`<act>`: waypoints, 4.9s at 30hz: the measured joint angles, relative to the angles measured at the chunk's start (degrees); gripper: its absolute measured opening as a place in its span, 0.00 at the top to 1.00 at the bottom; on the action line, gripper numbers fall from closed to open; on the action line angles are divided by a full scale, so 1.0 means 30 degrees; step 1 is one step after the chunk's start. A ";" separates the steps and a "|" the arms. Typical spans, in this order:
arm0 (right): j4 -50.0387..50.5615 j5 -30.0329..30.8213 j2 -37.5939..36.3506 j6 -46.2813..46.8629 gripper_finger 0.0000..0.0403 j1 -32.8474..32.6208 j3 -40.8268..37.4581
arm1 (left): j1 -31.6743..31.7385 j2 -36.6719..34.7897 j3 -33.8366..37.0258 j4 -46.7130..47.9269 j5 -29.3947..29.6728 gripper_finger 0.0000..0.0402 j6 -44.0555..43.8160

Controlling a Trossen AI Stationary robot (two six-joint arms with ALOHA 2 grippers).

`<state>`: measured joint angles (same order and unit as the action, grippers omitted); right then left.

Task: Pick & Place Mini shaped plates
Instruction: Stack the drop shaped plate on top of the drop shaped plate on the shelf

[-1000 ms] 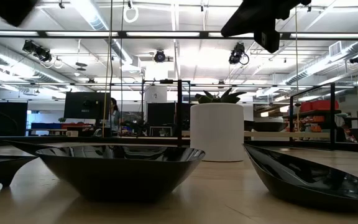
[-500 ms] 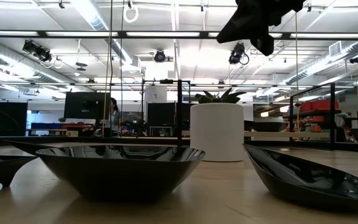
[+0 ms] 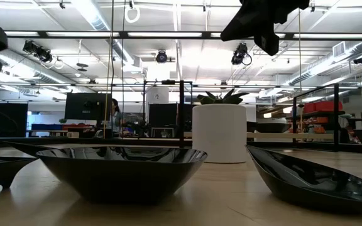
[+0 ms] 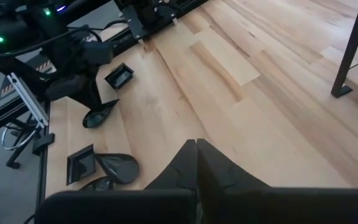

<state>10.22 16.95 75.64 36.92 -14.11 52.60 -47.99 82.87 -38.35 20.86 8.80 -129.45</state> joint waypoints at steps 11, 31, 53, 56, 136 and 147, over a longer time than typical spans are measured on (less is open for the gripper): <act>0.0007 0.0015 0.0000 -0.0313 0.99 0.0007 0.0000 | -0.0204 0.0000 0.0000 0.0114 0.1310 0.79 0.0874; 0.0022 0.0051 0.0000 -0.0472 0.99 0.0015 0.0007 | -0.0124 0.0911 0.0007 -0.0182 0.1958 0.83 0.2557; 0.4941 0.3181 -0.5540 -0.0472 0.99 0.1653 0.0015 | 0.3916 -0.2073 -0.3725 0.2786 0.1144 0.99 0.9089; 0.6399 0.3336 -0.6401 -0.0610 0.99 0.2478 0.0015 | 0.6814 -0.2040 -0.5898 0.3715 0.1129 0.99 1.3369; -0.2194 -1.2881 -0.1202 -1.1184 0.64 1.7211 -0.3162 | 2.3540 1.3631 -2.5653 0.5767 -0.4969 0.98 3.2881; -0.8840 -0.9028 -0.1217 -0.9654 0.47 1.5327 -0.7190 | 2.3555 1.3631 -2.5653 0.5793 -0.4648 0.98 3.4031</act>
<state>-16.30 -10.13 71.99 7.96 31.87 31.03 22.68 123.76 -115.31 38.24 -5.15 -27.35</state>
